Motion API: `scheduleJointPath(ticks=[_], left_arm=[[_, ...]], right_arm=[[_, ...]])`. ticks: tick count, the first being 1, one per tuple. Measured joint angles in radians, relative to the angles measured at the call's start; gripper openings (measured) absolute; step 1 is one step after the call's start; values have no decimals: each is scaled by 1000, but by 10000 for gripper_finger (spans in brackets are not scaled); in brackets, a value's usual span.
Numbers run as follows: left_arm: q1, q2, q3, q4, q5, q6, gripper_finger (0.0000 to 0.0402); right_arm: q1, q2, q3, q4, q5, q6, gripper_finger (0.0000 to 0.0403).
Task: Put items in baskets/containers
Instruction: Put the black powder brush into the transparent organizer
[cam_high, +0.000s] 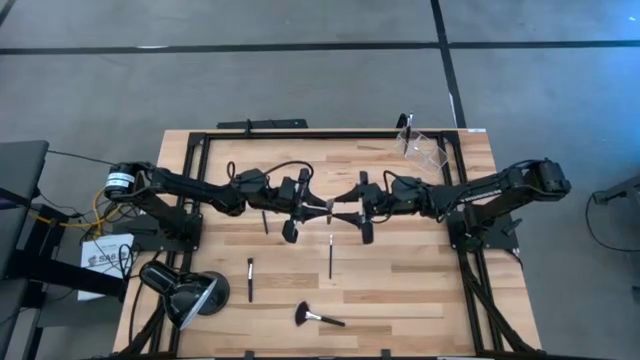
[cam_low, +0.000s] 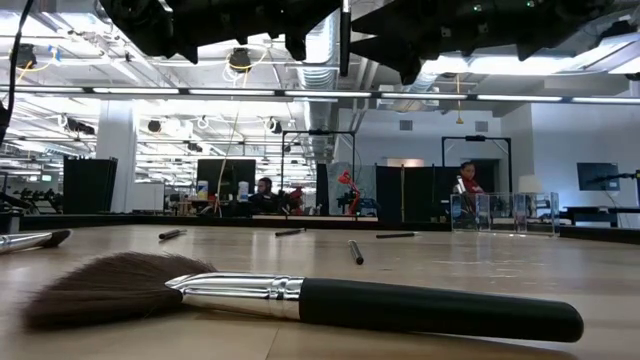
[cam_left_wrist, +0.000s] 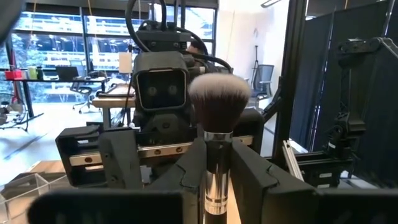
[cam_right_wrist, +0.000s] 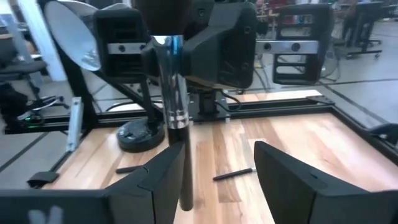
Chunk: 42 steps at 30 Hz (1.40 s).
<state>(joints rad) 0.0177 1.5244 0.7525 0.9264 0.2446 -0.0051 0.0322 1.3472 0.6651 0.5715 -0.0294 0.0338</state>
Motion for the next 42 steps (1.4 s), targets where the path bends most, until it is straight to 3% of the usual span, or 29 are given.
scheduleJointPath(ticks=[7, 19, 32, 37, 42], left_arm=[[1, 0, 0, -15, -8, 22, 51], [1, 0, -1, -9, -15, 31, 51], [1, 1, -2, -7, -12, 27, 51], [1, 1, -2, -14, -12, 27, 51], [1, 1, -2, -20, -14, 27, 51]], right_arm=[[0, 0, 2, -4, -84, -5, 180], [1, 1, 2, 65, -75, 11, 186], [-22, 135, 20, 221, -74, 11, 182], [-23, 127, 22, 216, -74, 11, 159], [-22, 128, 23, 209, -78, 11, 98]])
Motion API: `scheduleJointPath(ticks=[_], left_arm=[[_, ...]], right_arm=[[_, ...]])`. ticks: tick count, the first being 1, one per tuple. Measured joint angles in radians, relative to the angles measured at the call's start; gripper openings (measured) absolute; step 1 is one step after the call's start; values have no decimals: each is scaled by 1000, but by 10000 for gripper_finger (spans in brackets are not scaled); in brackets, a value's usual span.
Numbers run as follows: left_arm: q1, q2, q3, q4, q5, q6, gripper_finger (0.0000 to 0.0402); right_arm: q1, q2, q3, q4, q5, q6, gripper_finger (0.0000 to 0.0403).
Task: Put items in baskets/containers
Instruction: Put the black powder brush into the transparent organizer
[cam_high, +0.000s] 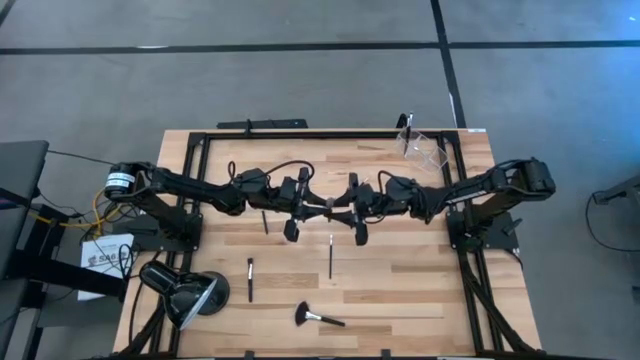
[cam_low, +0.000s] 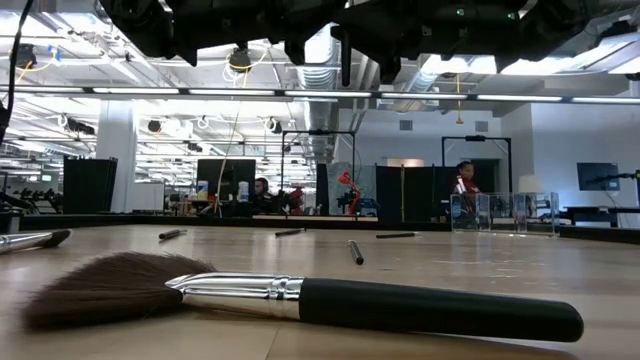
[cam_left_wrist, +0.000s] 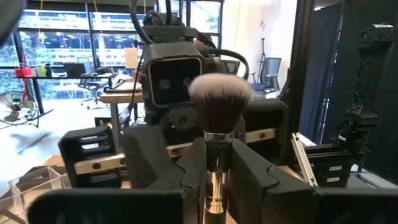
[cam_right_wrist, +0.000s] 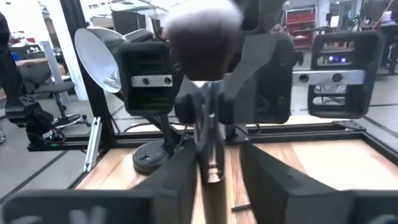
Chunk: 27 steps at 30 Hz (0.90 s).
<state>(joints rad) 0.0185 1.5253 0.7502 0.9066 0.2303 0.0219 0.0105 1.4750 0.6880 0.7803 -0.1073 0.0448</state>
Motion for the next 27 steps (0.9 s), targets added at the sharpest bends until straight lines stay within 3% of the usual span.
scheduleJointPath(ticks=[4, 12, 22, 27], left_arm=[[0, 0, -1, -4, -1, -12, 51], [0, -1, 0, -19, -1, -31, 61], [28, -1, 0, -86, -26, -84, 153], [53, -73, -1, -176, -29, -82, 194]], right_arm=[[-1, 1, 0, -8, -7, -19, 36], [2, 2, -2, 5, 6, -43, 37], [0, 0, -3, -28, 91, -36, 37], [-22, -58, -18, -131, 145, -45, 37]])
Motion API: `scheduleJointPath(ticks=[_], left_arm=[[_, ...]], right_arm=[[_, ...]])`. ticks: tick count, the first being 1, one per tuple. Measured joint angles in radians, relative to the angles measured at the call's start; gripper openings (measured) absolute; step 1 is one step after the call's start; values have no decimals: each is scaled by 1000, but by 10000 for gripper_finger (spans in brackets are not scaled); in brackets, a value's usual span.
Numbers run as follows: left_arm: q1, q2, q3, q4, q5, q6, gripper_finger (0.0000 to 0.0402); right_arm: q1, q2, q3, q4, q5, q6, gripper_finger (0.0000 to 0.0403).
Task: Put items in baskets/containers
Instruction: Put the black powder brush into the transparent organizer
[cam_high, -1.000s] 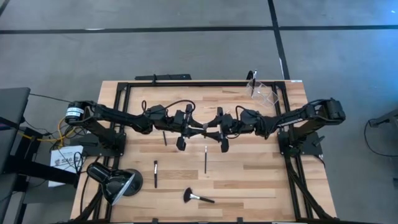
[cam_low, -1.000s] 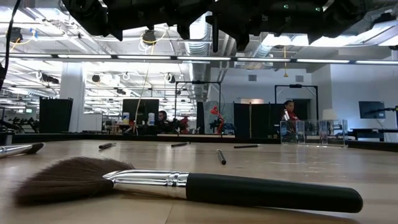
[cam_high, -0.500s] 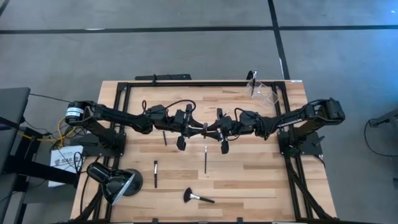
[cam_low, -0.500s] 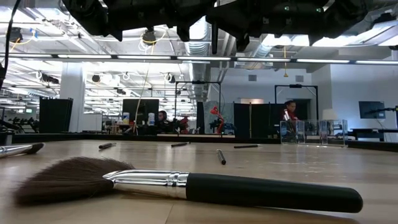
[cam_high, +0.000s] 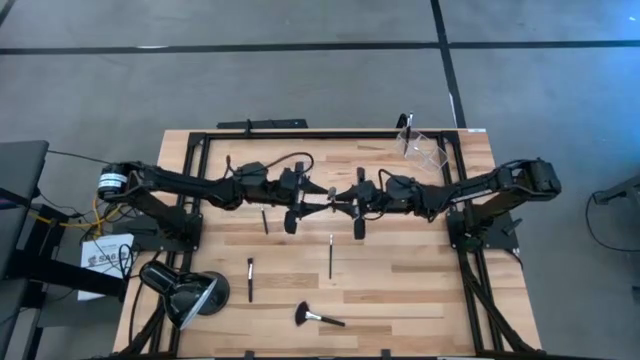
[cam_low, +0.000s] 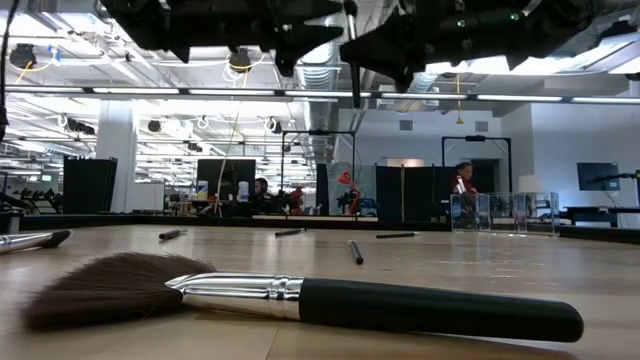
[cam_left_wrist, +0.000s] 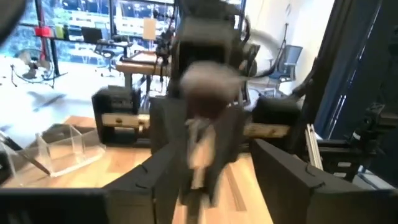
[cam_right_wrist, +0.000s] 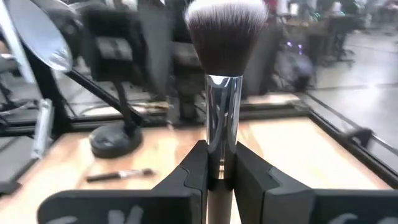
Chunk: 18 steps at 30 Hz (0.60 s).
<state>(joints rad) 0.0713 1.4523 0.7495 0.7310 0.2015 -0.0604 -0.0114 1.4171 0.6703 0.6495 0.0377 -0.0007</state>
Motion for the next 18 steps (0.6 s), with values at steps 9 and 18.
scheduleJointPath(ticks=[9, 18], left_arm=[[3, -183, -79, -126, -130, 61, 204], [45, -194, -174, 22, -260, 87, 193]], right_arm=[[-144, -192, -217, 80, 191, 4, 37], [-341, -312, -337, 94, 571, 0, 40]])
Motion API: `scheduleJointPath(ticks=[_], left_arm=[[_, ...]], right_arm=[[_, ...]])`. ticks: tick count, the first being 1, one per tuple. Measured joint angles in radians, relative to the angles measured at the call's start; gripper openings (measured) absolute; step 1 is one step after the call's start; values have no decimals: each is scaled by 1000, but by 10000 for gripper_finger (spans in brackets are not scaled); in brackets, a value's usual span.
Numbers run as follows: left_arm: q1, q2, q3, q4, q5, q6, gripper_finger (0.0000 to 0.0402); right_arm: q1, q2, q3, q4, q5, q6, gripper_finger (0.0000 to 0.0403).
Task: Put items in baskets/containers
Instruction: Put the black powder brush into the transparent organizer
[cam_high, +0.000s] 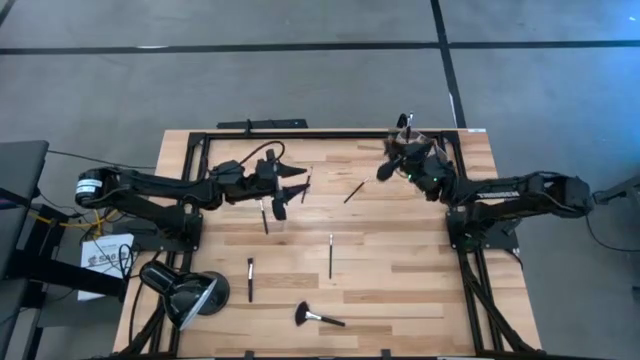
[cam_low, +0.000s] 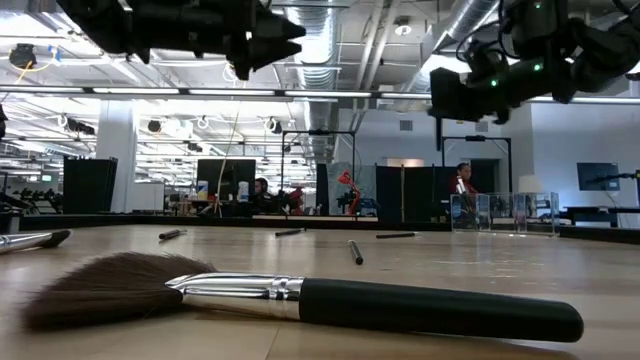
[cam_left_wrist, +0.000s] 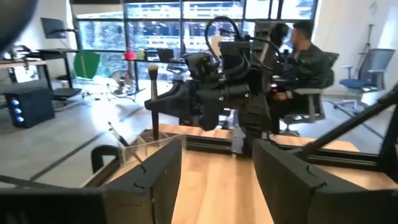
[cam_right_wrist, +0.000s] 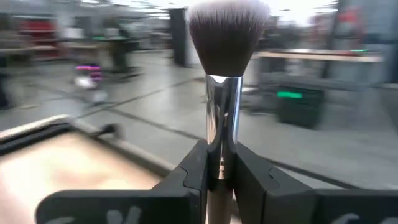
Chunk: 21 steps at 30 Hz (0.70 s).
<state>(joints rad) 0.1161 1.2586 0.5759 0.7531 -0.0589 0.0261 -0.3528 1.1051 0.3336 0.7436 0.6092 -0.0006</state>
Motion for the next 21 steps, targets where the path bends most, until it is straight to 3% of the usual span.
scheduleJointPath(ticks=[8, 15, 21], left_arm=[[124, 33, -1, 40, 56, 14, 190], [218, 33, -1, 40, 119, 15, 190], [262, 33, 0, 49, 120, 21, 190]], right_arm=[[-162, 13, -3, -40, 255, 46, 45], [-278, 14, -3, -221, 253, 220, 40], [-299, 14, -8, -272, 256, 232, 43]])
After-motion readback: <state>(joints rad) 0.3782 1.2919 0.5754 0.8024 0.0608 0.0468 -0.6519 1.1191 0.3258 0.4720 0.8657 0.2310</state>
